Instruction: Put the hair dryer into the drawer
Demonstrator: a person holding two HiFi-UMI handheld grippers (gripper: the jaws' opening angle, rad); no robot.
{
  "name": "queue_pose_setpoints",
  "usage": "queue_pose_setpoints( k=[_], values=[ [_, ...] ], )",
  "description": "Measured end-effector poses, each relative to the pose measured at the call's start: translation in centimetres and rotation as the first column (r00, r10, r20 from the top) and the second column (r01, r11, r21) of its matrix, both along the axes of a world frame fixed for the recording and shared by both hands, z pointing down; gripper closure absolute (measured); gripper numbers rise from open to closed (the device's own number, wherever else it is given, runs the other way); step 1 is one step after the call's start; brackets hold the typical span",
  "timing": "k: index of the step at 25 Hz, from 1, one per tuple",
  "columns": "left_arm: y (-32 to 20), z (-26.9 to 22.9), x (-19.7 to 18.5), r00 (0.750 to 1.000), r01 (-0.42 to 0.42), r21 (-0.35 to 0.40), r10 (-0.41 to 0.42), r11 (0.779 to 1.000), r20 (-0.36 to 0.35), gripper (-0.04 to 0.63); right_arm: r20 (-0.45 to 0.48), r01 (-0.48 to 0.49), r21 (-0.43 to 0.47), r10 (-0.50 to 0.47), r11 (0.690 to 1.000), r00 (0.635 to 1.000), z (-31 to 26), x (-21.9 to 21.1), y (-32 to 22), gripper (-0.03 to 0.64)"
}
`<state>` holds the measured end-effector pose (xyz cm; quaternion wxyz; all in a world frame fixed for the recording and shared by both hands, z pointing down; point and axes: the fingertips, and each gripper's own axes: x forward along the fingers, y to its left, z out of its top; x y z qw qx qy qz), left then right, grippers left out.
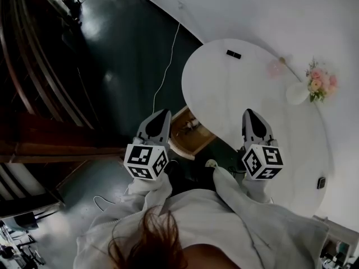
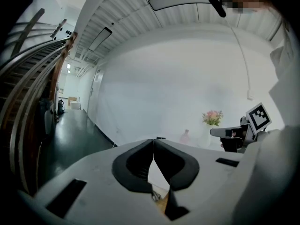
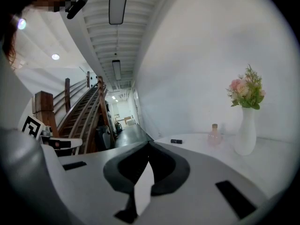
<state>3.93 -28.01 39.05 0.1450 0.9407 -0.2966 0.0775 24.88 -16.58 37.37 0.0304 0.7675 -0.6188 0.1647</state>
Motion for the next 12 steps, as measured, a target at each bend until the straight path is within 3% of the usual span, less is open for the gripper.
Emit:
queue_pose_setpoints(
  k=[12],
  values=[
    [1.2,0.6,0.1,1.0,0.001,0.004,-0.001,1.0,0.018,0.58,0.008,0.026,-0.006,-0.026,1.0,1.0,0.7,-2.0,0.5,0.568]
  ],
)
